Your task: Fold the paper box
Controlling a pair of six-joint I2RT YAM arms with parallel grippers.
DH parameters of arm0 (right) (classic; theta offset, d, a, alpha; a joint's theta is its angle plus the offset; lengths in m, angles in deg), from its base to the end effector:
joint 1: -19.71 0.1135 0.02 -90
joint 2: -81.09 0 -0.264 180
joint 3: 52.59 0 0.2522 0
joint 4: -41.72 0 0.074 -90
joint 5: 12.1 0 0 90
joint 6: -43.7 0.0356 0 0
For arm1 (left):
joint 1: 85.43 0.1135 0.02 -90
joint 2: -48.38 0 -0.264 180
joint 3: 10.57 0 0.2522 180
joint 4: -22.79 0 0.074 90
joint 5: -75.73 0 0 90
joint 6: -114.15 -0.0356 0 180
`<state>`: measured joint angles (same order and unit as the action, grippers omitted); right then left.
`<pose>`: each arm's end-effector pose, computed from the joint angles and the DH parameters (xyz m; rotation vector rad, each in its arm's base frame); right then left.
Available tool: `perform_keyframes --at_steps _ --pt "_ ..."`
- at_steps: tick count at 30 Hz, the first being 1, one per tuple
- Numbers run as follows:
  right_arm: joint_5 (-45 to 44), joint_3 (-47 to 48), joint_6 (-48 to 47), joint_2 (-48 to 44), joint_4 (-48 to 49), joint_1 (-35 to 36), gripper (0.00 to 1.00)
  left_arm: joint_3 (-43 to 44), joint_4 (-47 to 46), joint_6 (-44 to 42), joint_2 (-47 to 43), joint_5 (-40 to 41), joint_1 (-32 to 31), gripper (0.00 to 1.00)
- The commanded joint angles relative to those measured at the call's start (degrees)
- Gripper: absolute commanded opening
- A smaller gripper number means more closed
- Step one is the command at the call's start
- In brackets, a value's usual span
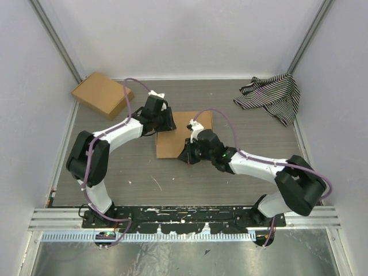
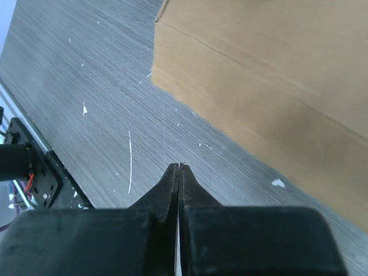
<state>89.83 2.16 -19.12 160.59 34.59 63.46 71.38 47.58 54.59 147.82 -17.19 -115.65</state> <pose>0.2068 0.2082 0.2100 -0.4559 2.2195 0.9218 0.3317 -0.1953 0.2244 0.0223 2.3828 -0.5846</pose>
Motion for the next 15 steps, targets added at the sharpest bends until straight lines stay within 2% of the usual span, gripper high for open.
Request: perform_keyframes --at_steps 1,8,11,15 --pt "-4.9 -0.9 1.8 4.5 17.4 2.3 0.01 4.6 -2.0 0.3 4.5 -2.3 -0.1 0.49" --pt "-14.6 -0.2 2.7 12.3 26.7 2.7 0.01 3.6 -1.8 0.5 7.0 -5.4 -0.1 0.47" --pt "-17.6 1.9 2.8 15.0 27.0 2.7 0.01 2.7 -1.4 -0.1 6.8 -6.0 -0.1 0.46" --pt "-17.0 4.5 3.0 15.8 25.0 2.7 0.01 1.2 -0.9 -0.6 4.5 -5.6 -0.1 0.48"
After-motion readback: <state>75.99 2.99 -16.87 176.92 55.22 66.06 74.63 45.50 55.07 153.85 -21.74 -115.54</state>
